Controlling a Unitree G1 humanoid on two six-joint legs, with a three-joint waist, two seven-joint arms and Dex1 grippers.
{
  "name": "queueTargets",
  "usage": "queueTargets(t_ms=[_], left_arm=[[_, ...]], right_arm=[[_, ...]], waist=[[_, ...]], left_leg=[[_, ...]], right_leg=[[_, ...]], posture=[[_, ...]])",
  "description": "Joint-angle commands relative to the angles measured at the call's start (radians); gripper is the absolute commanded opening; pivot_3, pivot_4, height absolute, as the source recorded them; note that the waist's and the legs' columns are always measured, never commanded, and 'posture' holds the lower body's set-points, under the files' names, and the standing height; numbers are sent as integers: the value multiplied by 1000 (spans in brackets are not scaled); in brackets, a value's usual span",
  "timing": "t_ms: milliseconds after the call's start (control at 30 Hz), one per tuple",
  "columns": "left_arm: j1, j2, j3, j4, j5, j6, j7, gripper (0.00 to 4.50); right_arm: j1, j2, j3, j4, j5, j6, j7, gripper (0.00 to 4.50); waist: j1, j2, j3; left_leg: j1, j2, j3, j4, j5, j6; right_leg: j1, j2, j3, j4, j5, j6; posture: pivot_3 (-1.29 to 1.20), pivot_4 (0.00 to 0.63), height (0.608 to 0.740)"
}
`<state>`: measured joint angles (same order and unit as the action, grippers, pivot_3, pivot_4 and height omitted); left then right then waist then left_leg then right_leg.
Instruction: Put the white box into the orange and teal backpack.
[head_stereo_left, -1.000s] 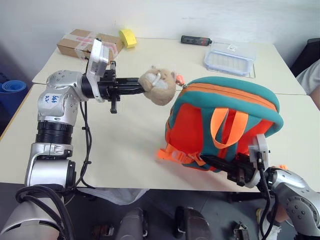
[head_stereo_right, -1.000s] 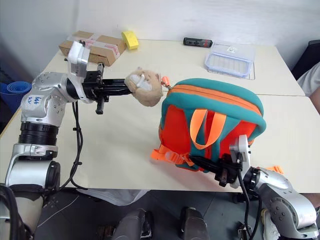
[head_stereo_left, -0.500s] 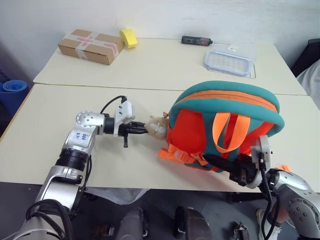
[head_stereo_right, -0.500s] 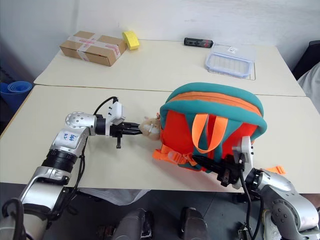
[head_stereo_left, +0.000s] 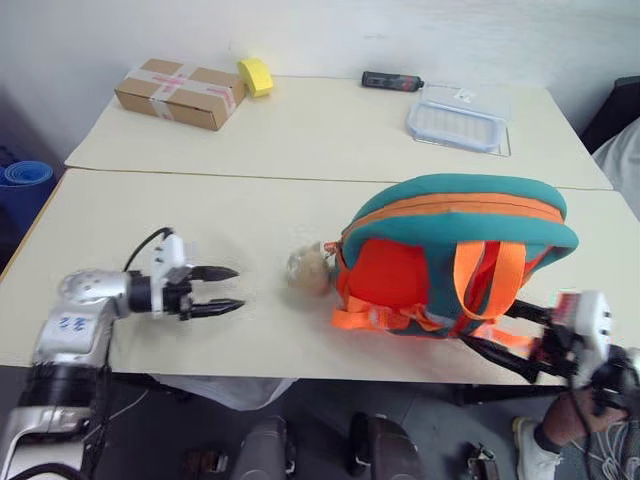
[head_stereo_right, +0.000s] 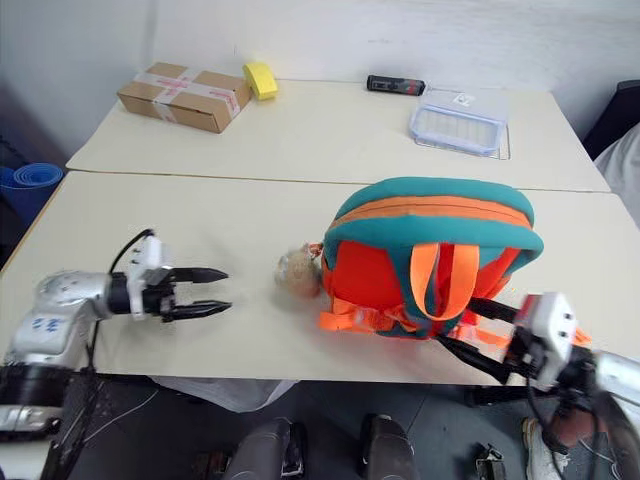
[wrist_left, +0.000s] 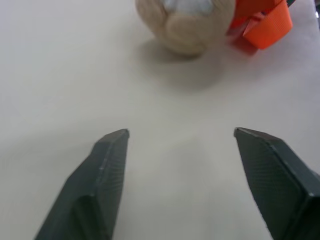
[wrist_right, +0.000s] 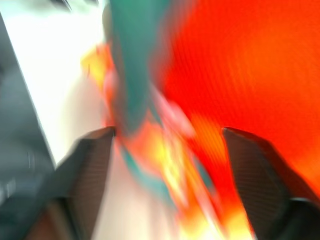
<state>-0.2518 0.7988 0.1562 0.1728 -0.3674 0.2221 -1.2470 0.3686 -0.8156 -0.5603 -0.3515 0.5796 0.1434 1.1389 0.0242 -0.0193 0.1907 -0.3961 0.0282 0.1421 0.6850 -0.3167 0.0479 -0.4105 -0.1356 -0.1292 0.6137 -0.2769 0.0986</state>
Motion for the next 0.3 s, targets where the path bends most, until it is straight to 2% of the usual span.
queueTargets(t_ms=[33, 167, 300], left_arm=[[72, 34, 79, -26, -2, -60, 25, 4376], [151, 52, 112, -22, 11, -90, 49, 4376], [190, 46, 109, -21, 32, -141, 70, 4376]], right_arm=[[30, -7, -135, 111, -56, -119, 30, 4500], [4, -44, -124, 232, -114, -183, 57, 4500], [-118, -32, -80, 299, -95, -225, 57, 4500]], waist=[[0, 0, 0], [-4, 1, 0], [-20, 4, 0]], left_leg=[[1, 1, 0, -1, -1, 0], [6, 1, 1, -4, -5, -7], [8, 2, 4, -6, -5, -9]], right_leg=[[1, 0, 0, -1, 0, 0], [2, -3, 10, -1, -1, -1], [1, -3, 12, 0, -2, -3]], posture=[[0, 150, 740], [0, 150, 740], [0, 150, 740]])
